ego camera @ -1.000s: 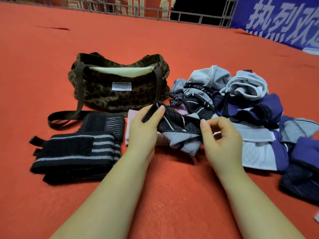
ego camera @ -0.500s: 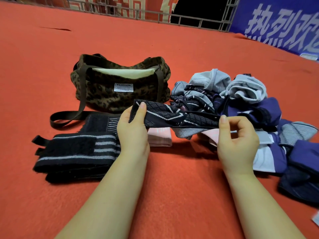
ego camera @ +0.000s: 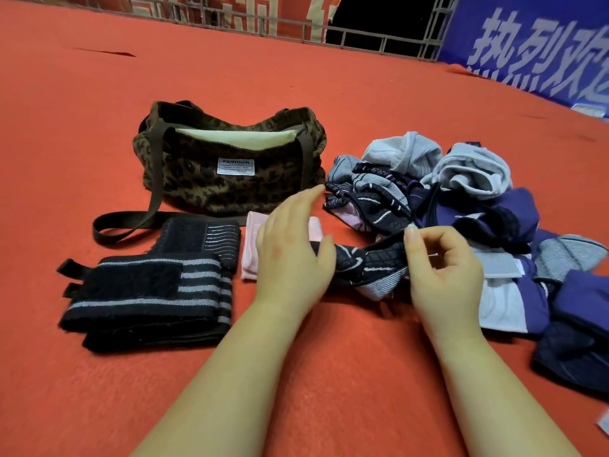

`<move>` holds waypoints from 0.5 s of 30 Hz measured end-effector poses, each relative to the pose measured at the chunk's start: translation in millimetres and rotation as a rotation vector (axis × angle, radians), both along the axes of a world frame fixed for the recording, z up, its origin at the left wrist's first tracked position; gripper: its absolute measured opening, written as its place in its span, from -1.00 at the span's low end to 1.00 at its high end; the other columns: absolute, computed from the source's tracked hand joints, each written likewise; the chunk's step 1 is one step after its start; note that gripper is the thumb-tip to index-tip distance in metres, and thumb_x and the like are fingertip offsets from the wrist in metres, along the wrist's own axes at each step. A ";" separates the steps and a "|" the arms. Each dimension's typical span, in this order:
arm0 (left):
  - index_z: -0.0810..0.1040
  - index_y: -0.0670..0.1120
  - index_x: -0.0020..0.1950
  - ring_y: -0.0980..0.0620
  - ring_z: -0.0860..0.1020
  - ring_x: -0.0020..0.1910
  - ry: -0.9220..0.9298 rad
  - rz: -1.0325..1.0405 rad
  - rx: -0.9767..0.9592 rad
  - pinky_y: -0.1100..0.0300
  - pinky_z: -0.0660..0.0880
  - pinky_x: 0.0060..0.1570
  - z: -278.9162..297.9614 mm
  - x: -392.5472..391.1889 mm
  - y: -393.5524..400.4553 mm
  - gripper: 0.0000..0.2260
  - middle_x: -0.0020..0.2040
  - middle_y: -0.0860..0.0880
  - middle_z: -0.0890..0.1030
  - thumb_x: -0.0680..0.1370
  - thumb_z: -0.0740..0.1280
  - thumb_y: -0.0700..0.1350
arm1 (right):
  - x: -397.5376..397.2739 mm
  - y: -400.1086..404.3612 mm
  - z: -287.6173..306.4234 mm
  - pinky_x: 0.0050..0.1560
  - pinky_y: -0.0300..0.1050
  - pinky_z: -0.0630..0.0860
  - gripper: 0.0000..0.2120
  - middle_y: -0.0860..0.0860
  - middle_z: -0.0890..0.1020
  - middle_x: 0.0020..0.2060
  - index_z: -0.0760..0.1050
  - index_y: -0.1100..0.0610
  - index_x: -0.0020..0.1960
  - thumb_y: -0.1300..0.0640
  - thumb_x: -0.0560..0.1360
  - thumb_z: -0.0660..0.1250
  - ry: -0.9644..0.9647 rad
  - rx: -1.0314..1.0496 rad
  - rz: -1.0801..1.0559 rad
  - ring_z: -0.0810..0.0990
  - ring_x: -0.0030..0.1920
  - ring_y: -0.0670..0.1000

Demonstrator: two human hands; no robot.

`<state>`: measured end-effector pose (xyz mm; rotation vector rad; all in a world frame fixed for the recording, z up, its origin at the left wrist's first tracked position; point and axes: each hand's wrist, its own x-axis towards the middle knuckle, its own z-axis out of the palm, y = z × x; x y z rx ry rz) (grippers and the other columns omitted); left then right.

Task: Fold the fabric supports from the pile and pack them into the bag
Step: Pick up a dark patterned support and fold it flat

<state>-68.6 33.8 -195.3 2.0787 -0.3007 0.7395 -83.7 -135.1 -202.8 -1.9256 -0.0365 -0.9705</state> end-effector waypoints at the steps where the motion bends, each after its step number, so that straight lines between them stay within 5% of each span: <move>1: 0.47 -0.03 0.33 0.03 0.47 0.24 -0.057 -0.045 0.039 0.06 0.34 0.29 1.1 -1.1 0.1 -0.53 0.25 0.04 0.54 0.41 0.28 -0.03 | -0.3 2.2 0.1 -0.22 -0.31 0.39 -0.79 -0.10 0.54 -0.34 0.44 -0.04 -0.26 -0.14 0.43 0.24 0.010 -0.006 0.020 0.47 -0.32 -0.13; 4: 0.45 0.06 0.37 0.06 0.51 0.20 0.095 -0.291 0.309 0.02 0.36 0.26 -0.5 -4.5 -1.9 -0.41 0.22 0.08 0.58 0.38 0.30 0.25 | -0.6 3.6 -0.1 -0.22 -0.36 0.39 -0.80 -0.09 0.57 -0.33 0.47 -0.06 -0.25 -0.17 0.41 0.24 0.034 -0.027 0.054 0.50 -0.30 -0.11; 8: 0.37 0.14 0.42 0.01 0.52 0.19 0.231 -0.345 0.467 0.03 0.39 0.20 -9.5 2.7 -4.3 -0.37 0.24 0.06 0.58 0.38 0.44 0.14 | -4.0 7.7 3.2 -0.13 -0.45 0.38 -0.89 -0.16 0.60 -0.17 0.51 -0.15 -0.11 -0.13 0.42 0.26 0.029 -0.055 0.129 0.54 -0.16 -0.21; 11: 0.55 0.11 0.19 0.08 0.58 -0.01 0.237 -0.250 0.113 0.13 0.48 0.02 -2.4 0.1 -3.6 -0.60 0.00 0.07 0.66 0.38 0.44 0.14 | -8.3 9.0 7.8 -0.02 -0.41 0.38 -0.81 -0.20 0.54 -0.09 0.48 -0.05 0.03 -0.04 0.42 0.32 -0.090 -0.095 0.079 0.51 -0.08 -0.25; 15: 0.64 -0.08 -0.10 0.16 0.55 -0.26 0.465 -0.234 -0.313 0.14 0.50 -0.08 6.3 -1.4 -4.3 -0.75 -0.20 0.00 0.68 0.45 0.41 0.10 | -12.9 14.8 9.0 -0.14 -0.32 0.37 -0.94 -0.07 0.53 -0.25 0.56 0.08 -0.13 0.09 0.45 0.37 -0.218 -0.246 0.077 0.45 -0.23 -0.12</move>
